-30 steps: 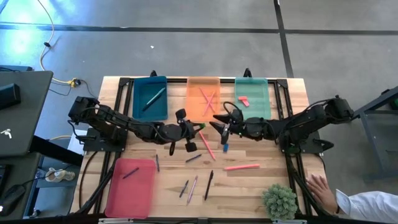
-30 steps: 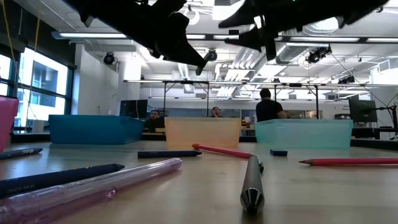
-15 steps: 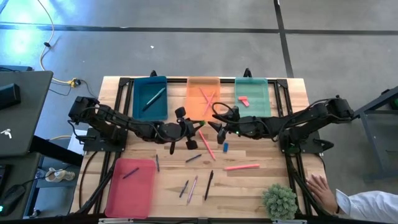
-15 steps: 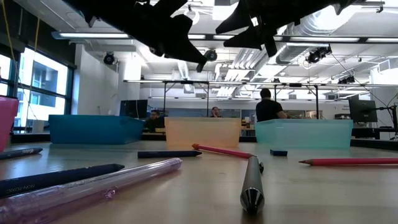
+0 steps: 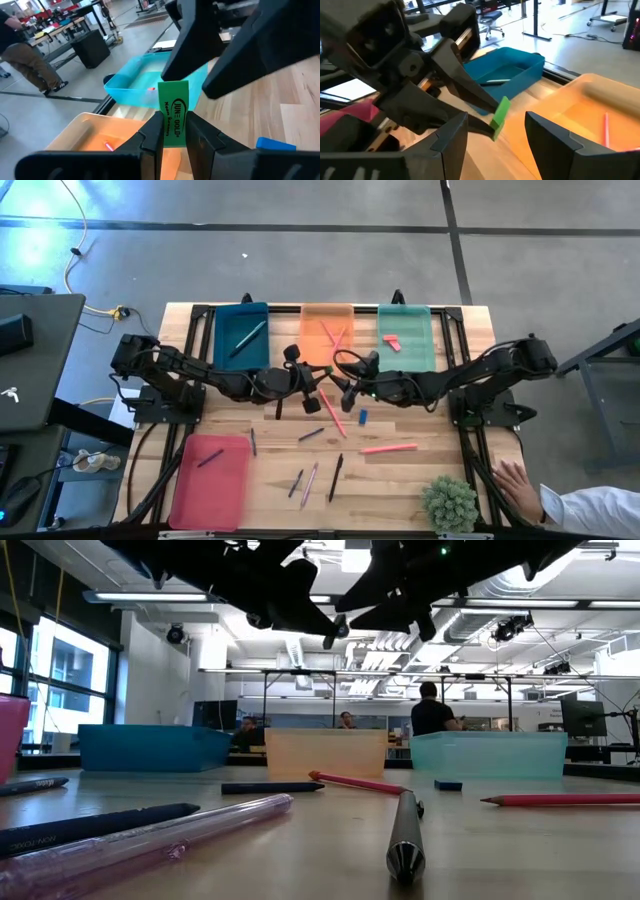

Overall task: Sort crayons/erasers/pens/pencils in bins
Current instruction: Put the green eraser into the green bin

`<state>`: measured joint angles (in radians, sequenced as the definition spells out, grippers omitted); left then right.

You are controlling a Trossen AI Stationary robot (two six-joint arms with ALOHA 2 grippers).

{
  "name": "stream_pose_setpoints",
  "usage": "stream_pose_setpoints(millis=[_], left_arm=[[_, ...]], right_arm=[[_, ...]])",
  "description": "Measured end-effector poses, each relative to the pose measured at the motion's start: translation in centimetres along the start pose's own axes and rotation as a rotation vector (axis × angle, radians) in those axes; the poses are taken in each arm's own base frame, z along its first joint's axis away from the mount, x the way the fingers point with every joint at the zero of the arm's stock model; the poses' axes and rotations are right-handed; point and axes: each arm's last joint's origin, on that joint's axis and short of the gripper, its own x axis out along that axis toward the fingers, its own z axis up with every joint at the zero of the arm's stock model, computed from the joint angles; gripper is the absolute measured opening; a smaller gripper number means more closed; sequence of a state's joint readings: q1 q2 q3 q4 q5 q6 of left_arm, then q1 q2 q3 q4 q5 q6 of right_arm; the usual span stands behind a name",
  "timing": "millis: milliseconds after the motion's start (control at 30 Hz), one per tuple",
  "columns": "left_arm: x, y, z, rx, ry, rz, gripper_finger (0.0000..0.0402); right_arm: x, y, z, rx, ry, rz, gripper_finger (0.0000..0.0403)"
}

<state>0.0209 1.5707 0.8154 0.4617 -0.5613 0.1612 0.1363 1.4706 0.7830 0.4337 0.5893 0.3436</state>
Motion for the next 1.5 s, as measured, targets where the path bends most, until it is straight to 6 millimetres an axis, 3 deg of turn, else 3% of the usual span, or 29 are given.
stream_pose_setpoints(millis=[333,800,1200,1500], left_arm=[[0.0,0.1,0.1,0.021,-0.007,0.002,0.0052],[0.0,0.1,0.0,0.022,-0.004,0.005,0.0052],[0.0,0.1,0.0,0.023,-0.004,0.003,0.0064],[0.0,-0.2,-0.4,0.075,0.026,-0.049,0.0132]], right_arm=[[1.3,-0.7,-0.2,0.042,-0.018,0.002,0.0165],[1.6,-1.0,-0.3,0.080,0.007,0.035,0.0010],[1.6,-1.0,-0.3,0.078,0.009,0.035,0.0005],[1.6,-1.3,-0.8,0.050,0.049,-0.018,0.0004]])
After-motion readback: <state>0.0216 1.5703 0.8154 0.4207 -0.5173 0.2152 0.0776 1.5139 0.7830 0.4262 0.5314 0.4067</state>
